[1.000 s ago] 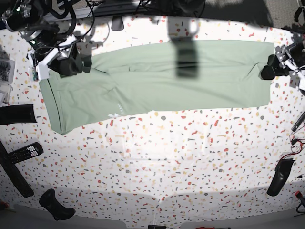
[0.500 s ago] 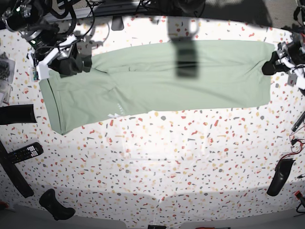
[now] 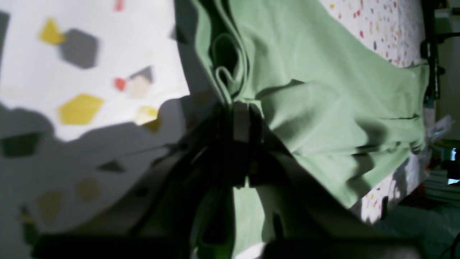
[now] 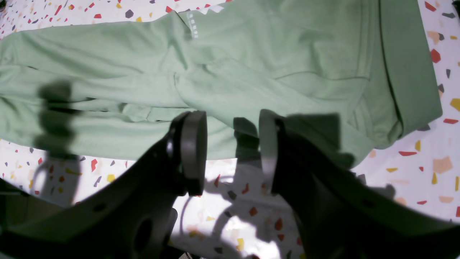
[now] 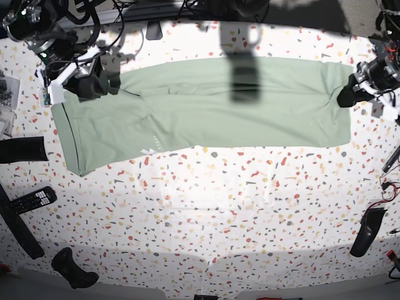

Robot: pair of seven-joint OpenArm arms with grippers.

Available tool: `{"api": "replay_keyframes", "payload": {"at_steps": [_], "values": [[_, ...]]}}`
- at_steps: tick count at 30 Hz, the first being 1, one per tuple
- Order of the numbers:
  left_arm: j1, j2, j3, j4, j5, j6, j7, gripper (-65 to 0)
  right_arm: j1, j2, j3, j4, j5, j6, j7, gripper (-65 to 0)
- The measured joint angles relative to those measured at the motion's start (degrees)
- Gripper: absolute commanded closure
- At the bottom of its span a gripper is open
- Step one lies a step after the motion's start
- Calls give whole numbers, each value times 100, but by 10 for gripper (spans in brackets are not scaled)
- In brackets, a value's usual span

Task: Fold the T-shirt properly
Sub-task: 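Grasp the shirt's ends with both grippers and stretch it straight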

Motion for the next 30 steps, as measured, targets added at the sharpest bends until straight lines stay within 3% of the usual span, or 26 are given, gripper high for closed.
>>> {"api": "replay_keyframes", "payload": {"at_steps": [14, 30], "values": [[-9, 17, 0, 2, -13, -105, 114, 0, 2, 0, 0, 0, 0, 0, -2, -235], [-33, 17, 0, 26, 437, -256, 17, 0, 494, 0, 0, 0, 0, 0, -44, -236]]}}
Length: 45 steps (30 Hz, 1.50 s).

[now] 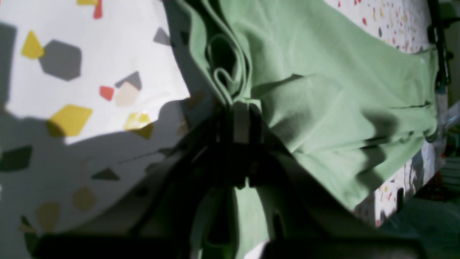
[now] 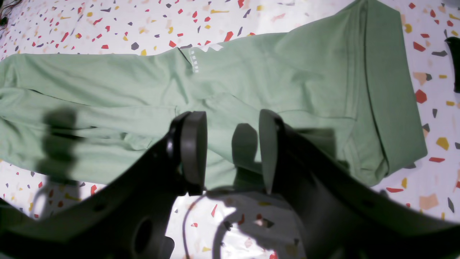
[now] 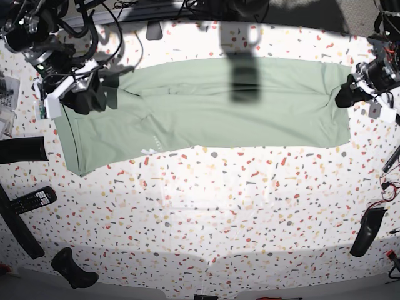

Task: Fold the T-shirt properly
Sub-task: 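Grasp the shirt's ends with both grippers and stretch it straight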

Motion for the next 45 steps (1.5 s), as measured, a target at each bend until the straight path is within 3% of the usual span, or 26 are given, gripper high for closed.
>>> {"api": "replay_keyframes", "payload": {"at_steps": [14, 21, 45], "values": [[0, 0, 0, 4, 11, 0, 0, 0, 0, 0, 0, 0, 2, 0, -7, -236], [35, 0, 0, -20, -640, 111, 116, 0, -2, 0, 0, 0, 0, 0, -20, -236], [35, 0, 0, -20, -634, 111, 116, 0, 0, 0, 0, 0, 2, 0, -46, -236]]}}
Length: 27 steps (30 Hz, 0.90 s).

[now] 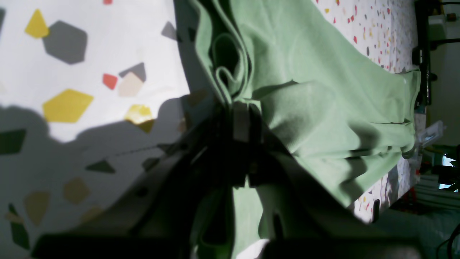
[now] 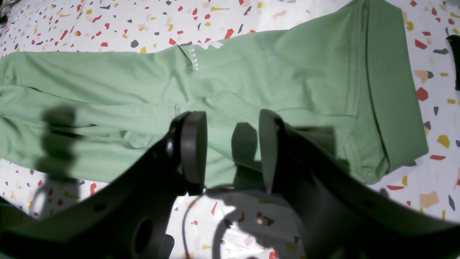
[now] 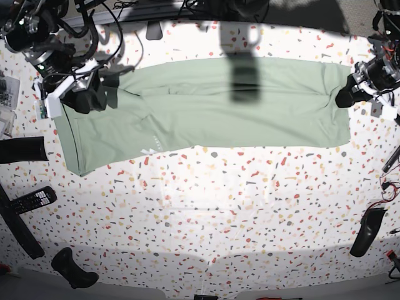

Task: Fold the T-shirt properly
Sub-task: 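Grasp the shirt's ends with both grippers and stretch it straight, then lift the shirt end with the left gripper and fold it toward the right gripper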

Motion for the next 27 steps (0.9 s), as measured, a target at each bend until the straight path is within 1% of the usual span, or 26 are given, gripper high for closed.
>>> {"api": "replay_keyframes", "payload": {"at_steps": [10, 16, 18, 20, 23, 24, 25, 27], "values": [[0, 0, 0, 0, 2, -2, 0, 0, 0, 0, 0, 0, 0, 0, -2, -236], [-52, 2, 2, 243, 614, -68, 22, 0, 0, 0, 0, 0, -2, 0, -17, -236], [-48, 33, 7, 509, 872, 98, 46, 0, 0, 0, 0, 0, 0, 2, -17, -236], [-48, 55, 13, 841, 1200, 358, 92, 0, 0, 0, 0, 0, 0, 2, -17, -236], [-31, 66, 42, 1322, 1602, 647, 197, 0, 0, 0, 0, 0, -2, 2, -17, -236], [-17, 63, 42, 1482, 1731, 675, 201, 0, 0, 0, 0, 0, -2, 2, -17, -236], [-11, 61, 42, 1635, 1818, 813, 225, 0, 0, 0, 0, 0, 0, 2, -17, -236], [15, 63, 44, 1928, 2035, 855, 240, 0, 0, 0, 0, 0, 0, 0, -20, -236]]}}
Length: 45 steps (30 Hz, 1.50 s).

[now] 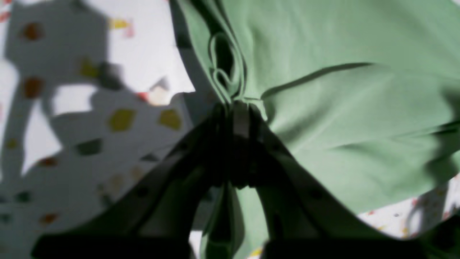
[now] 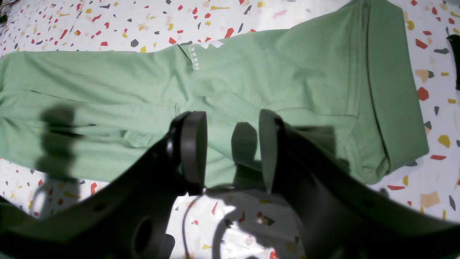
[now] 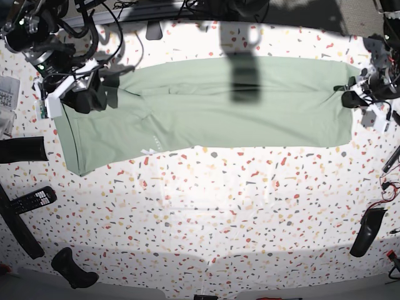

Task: Fold the T-shirt properly
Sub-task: 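Lift the shirt end with the left gripper and fold it toward the right gripper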

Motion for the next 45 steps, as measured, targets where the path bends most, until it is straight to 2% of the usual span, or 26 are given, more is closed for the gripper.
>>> {"api": "replay_keyframes", "payload": {"at_steps": [3, 13, 16, 21, 25, 28, 34, 38, 43, 45], "values": [[-2, -2, 0, 396, 111, 247, -7, 0, 0, 0, 0, 0, -2, 0, 0, -236], [-2, 68, -4, 750, 98, 352, 120, 0, 0, 0, 0, 0, 0, 0, 2, -236], [-2, 365, -7, 887, 140, 549, 236, 0, 0, -2, 0, 0, 0, 2, 0, -236], [0, 1084, -4, 1285, 136, 520, 249, 0, 0, 0, 0, 0, 0, 0, 2, -236], [0, 1298, -7, 1827, 160, 520, 299, 0, 0, 0, 0, 0, 0, 0, 0, -236], [-2, 1453, -9, 2264, 133, 520, 573, 0, 0, 0, 0, 0, 0, 0, 2, -236], [0, 2096, 9, 2496, 160, 520, 754, 0, -2, 0, 0, 0, 0, 2, 0, -236], [107, 2398, 503, 2496, 470, 520, 756, 0, 0, 0, 0, 0, 0, 0, 2, -236], [221, 2603, 1670, 2496, 844, 520, 769, 0, 0, 0, 0, 0, 24, 0, 0, -236], [205, 2599, 2120, 2496, 1056, 518, 538, 0, 0, 0, 0, 0, 140, 0, 2, -236]]}}
